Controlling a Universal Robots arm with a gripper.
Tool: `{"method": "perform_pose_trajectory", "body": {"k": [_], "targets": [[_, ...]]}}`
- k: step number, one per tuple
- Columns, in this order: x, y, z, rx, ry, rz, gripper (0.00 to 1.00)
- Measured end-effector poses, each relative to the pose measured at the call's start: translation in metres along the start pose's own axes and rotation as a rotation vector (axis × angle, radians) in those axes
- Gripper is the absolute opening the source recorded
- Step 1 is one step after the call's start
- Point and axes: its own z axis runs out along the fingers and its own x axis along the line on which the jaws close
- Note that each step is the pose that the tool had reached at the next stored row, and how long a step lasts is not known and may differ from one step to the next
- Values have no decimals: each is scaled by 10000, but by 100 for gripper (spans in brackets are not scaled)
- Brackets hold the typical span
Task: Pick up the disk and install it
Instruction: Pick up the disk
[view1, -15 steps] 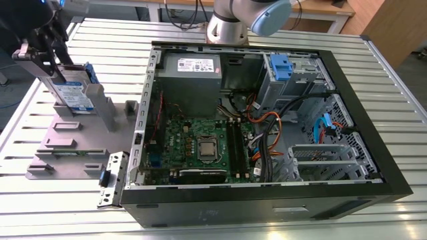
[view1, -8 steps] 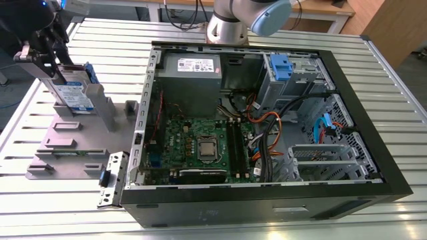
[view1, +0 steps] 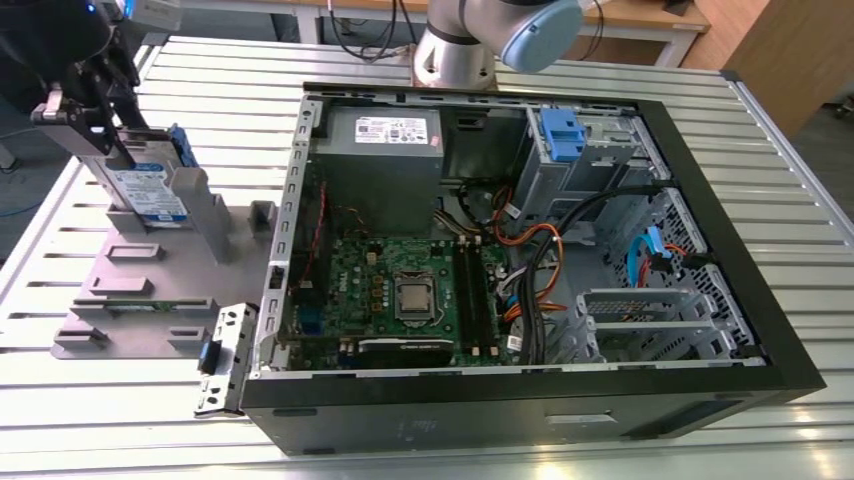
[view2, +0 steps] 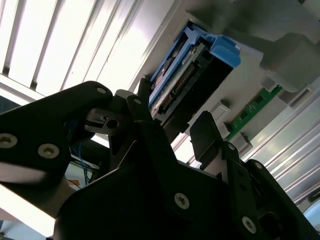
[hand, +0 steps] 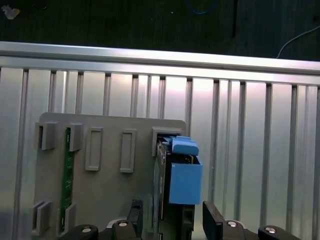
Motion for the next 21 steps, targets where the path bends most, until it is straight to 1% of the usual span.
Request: {"method": "perform_pose_trajectory", "body": {"k": [7, 9, 10, 11, 12, 21], "targets": [[-3, 0, 0, 0, 0, 0, 59], [-3, 0, 0, 0, 0, -1, 57], [-3, 0, 0, -1, 1, 0, 51], [-3, 0, 0, -1, 0, 0, 51], [-3, 0, 0, -1, 1, 0, 45], [-4, 0, -10, 1, -1, -1, 45]]}}
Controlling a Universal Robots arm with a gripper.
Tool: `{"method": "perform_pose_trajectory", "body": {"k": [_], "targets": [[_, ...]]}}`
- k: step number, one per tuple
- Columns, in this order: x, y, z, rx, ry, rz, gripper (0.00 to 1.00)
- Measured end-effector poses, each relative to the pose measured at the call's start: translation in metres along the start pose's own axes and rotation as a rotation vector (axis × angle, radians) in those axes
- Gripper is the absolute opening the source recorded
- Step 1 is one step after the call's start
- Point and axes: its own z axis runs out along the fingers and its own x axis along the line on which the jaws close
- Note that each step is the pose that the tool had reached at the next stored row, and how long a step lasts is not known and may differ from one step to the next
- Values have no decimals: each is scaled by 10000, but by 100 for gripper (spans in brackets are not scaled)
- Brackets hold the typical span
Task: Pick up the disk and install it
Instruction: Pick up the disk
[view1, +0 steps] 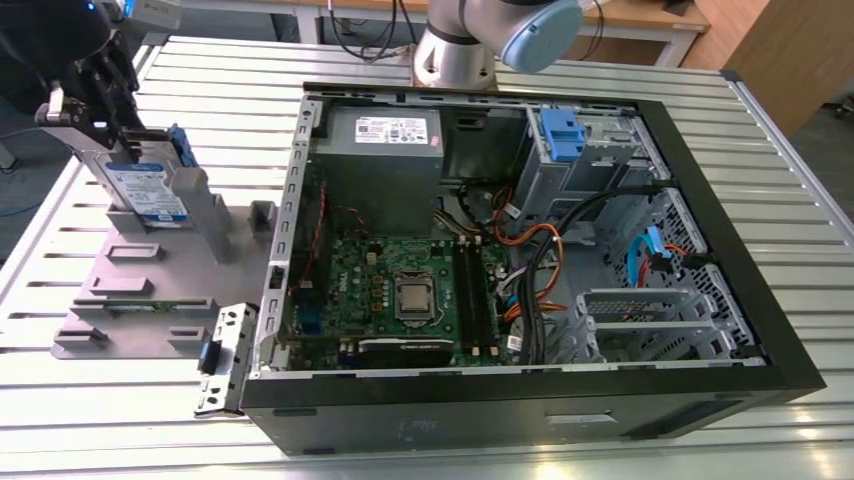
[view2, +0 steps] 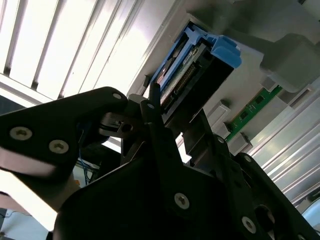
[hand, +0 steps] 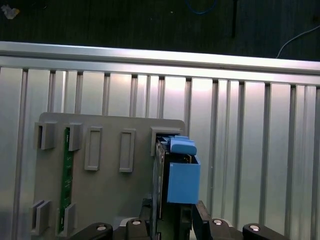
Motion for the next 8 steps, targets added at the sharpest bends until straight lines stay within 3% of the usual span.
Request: {"method": "perform_pose_trajectory", "body": {"k": [3, 4, 5, 6, 8], "targets": [[0, 1, -2, -2, 0, 0, 45], [0, -1, -2, -71, 0, 3, 45], [-1, -3, -2, -236, -7, 10, 45], [0, -3, -1, -306, -9, 12, 45], [0, -3, -1, -311, -11, 13, 45]]}}
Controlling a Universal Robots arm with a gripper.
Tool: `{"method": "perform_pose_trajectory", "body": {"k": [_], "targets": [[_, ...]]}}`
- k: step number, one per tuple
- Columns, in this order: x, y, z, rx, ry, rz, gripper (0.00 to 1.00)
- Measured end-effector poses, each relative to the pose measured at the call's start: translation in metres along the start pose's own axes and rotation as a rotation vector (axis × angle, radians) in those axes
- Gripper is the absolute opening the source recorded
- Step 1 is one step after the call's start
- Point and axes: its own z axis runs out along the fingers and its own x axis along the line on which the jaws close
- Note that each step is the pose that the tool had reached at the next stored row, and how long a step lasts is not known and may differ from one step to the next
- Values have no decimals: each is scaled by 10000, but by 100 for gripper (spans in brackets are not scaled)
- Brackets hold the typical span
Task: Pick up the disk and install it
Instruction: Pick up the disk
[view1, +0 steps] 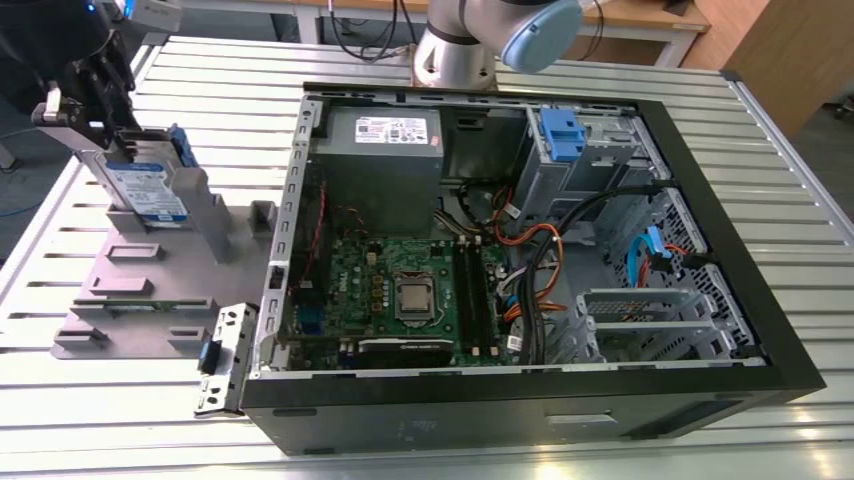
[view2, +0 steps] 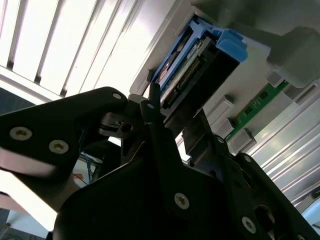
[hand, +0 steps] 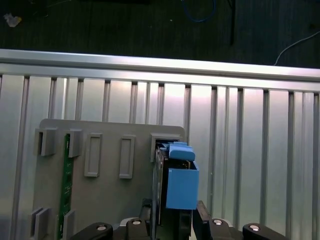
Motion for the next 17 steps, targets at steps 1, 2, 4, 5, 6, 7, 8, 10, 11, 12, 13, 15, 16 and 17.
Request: {"method": "perform_pose_trajectory", "body": {"k": [1, 2, 4, 5, 6, 7, 8, 10, 11, 12, 13, 15, 16, 17], "targets": [[0, -1, 0, -1, 0, -1, 45], [0, -1, 0, -3, 0, -1, 45], [0, -1, 1, 1, -3, 89, 45], [0, -2, 1, 4, -6, 168, 45], [0, -2, 1, 4, -6, 180, 45], [0, -3, 0, 4, -6, 180, 45], [0, -3, 0, 4, -6, 181, 45], [0, -3, 0, 4, -6, 181, 45], [0, -3, 0, 4, -6, 181, 45], [0, -3, 0, 4, -6, 181, 45], [0, -3, 0, 5, -6, 181, 45], [0, -3, 0, 4, -6, 182, 43], [0, -3, 0, 3, -5, 182, 37], [0, -3, 0, 4, -6, 182, 37]]}}
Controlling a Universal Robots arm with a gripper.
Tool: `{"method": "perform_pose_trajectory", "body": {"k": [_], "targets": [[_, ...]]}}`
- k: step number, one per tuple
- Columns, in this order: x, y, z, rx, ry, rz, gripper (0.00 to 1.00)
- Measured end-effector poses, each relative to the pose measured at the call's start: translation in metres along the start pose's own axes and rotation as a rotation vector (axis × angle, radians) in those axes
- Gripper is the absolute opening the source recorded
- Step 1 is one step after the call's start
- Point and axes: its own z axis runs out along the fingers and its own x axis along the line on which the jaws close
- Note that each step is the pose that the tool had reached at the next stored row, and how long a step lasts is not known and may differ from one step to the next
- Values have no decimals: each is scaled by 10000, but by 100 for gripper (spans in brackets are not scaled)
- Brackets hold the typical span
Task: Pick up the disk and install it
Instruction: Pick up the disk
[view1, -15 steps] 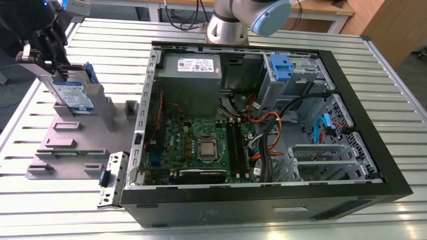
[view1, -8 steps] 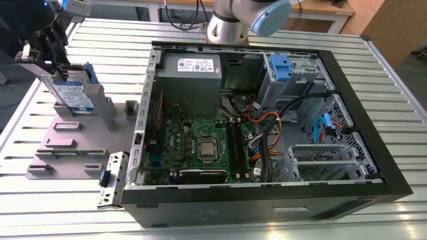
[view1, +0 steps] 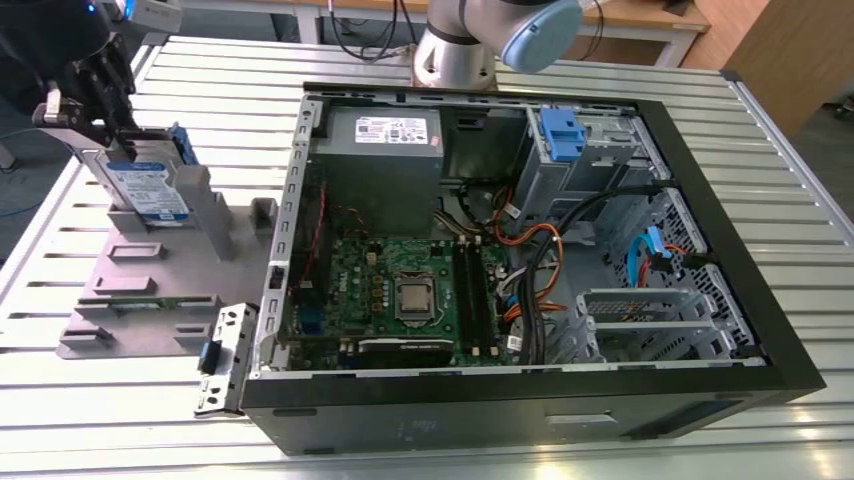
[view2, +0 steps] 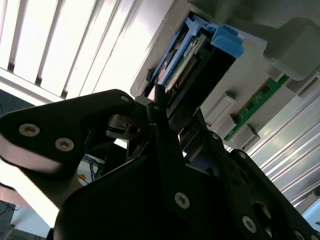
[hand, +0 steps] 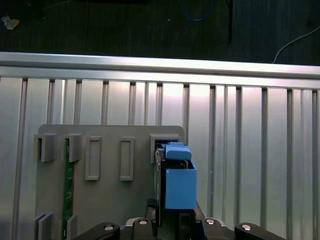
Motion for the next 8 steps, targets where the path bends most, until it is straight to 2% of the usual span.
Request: {"method": "perform_pose_trajectory", "body": {"k": [8], "targets": [[0, 0, 0, 0, 0, 0, 35]]}}
